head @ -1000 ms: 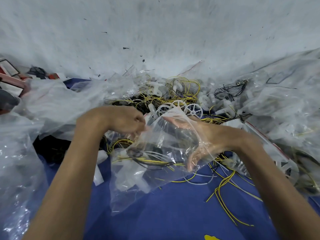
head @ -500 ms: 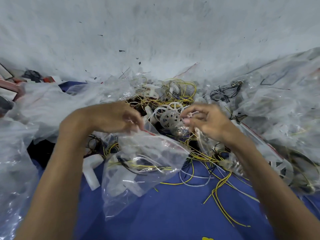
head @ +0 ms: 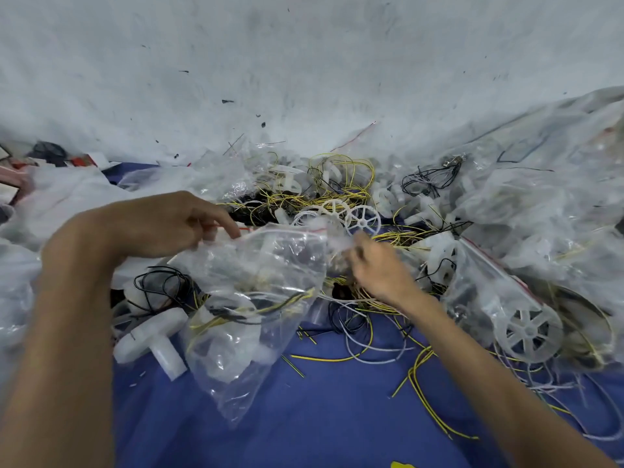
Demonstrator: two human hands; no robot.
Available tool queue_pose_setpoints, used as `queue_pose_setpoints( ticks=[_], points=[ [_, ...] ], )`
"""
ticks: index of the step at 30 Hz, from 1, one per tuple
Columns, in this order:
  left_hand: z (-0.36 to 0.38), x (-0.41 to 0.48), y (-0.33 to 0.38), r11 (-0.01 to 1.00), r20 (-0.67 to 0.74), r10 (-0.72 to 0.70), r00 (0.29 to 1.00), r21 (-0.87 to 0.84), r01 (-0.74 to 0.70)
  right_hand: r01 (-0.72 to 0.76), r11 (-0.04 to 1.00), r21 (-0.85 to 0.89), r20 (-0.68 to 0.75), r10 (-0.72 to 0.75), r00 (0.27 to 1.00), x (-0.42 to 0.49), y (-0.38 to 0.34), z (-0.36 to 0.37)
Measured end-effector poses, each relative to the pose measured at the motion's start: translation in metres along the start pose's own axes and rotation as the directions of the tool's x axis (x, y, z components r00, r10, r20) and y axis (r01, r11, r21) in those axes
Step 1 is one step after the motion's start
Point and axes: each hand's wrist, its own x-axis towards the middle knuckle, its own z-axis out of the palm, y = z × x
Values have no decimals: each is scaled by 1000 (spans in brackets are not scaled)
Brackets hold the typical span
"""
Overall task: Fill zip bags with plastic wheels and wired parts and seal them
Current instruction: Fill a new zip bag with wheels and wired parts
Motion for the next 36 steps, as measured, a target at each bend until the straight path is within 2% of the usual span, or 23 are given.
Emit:
queue_pose_setpoints(
  ticks=[1,3,5,8,10,15,20,25,30,31,34,36],
  points=[
    [1,1,-2,1000,-35,-18,999,-5,18,-105,977,187,-41,115,993,2,0,-10],
    [0,1,-4,999,-81,-50,995,-1,50,-267,800,537,-10,322,947,5,4,-31],
    [-1,0,-3,998,-93,-49,994,34,52,-327,714,619,44,384,922,7,13,-49],
    [-2,0,0,997,-86,-5,996,78,12,-341,707,619,93,365,926,7,19,-56],
    [0,2,5,996,-125,44,991,83,-34,-328,750,575,66,357,932,6,17,-52],
    [2,2,16,992,-201,114,973,74,-101,-270,851,450,-149,370,917,11,15,-42],
    [2,1,17,990,-247,134,960,73,-119,-262,842,471,-108,350,931,10,15,-47],
    [2,2,13,991,-255,126,959,81,-109,-274,825,494,-28,330,943,9,11,-49],
    [1,3,9,996,-339,77,938,73,-55,-284,792,540,82,286,955,3,5,-51],
    [1,3,8,996,-357,62,932,82,-35,-293,782,551,128,268,955,2,4,-50],
    [1,4,2,995,-405,26,914,101,17,-346,660,667,333,152,931,0,-1,-47],
    [0,4,0,995,-426,-1,905,90,44,-359,699,618,405,108,908,-1,-6,-45]
  ],
)
